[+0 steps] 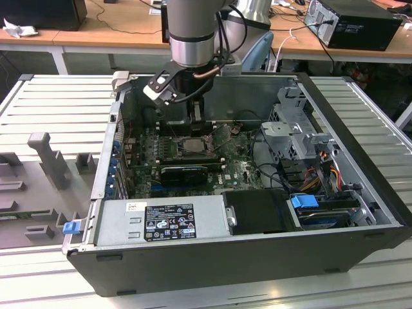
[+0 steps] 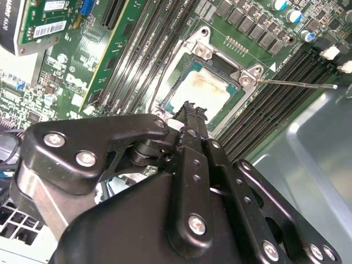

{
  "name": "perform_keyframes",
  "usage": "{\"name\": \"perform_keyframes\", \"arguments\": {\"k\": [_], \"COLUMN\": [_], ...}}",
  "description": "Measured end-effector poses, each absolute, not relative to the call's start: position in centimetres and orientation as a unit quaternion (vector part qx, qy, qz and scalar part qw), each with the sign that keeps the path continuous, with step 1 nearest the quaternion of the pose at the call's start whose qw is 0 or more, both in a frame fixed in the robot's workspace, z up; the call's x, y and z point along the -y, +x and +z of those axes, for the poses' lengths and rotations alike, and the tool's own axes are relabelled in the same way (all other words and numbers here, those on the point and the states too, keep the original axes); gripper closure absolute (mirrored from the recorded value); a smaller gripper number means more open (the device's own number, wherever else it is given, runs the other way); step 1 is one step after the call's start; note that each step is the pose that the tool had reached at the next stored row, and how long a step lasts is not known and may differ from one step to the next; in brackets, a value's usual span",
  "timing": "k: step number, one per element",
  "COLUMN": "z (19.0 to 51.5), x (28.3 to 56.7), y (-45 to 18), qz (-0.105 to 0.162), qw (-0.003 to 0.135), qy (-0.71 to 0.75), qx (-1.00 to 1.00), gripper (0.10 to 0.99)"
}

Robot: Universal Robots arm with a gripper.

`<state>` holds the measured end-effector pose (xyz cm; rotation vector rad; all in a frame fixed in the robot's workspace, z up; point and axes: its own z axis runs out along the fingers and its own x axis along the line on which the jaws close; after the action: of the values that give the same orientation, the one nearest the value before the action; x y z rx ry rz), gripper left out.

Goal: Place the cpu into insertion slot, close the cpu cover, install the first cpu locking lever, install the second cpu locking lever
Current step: 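Close the cpu cover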

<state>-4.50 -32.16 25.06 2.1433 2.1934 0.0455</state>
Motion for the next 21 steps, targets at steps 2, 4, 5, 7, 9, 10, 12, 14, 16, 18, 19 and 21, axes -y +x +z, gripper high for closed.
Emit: {"name": "perform_keyframes", "arguments": {"k": [2, 4, 5, 7, 9, 10, 12, 14, 16, 18, 19, 21], "z": [25.26, 25.44, 25.51, 25.56, 25.60, 25.62, 25.73, 25.78, 25.80, 25.83, 25.84, 25.96], "x": [32.16, 32.15, 32.15, 32.13, 32.14, 32.13, 32.13, 32.13, 32.13, 32.13, 32.13, 32.13], "y": [-4.50, -4.50, -4.50, -4.50, -4.50, -4.50, -4.50, -4.50, -4.50, -4.50, -4.50, -4.50], "qz": [0.015, 0.015, 0.015, 0.015, 0.015, 0.015, 0.015, 0.015, 0.015, 0.015, 0.015, 0.015], "qw": [0.037, 0.037, 0.037, 0.037, 0.037, 0.037, 0.037, 0.037, 0.037, 0.037, 0.037, 0.037], "qy": [0.698, 0.698, 0.698, 0.698, 0.698, 0.698, 0.698, 0.698, 0.698, 0.698, 0.698, 0.698], "qx": [-0.715, -0.715, -0.715, -0.715, -0.715, -0.715, -0.715, -0.715, -0.715, -0.715, -0.715, -0.715], "gripper": [0.980, 0.980, 0.980, 0.980, 0.980, 0.980, 0.980, 0.980, 0.980, 0.980, 0.980, 0.980]}}
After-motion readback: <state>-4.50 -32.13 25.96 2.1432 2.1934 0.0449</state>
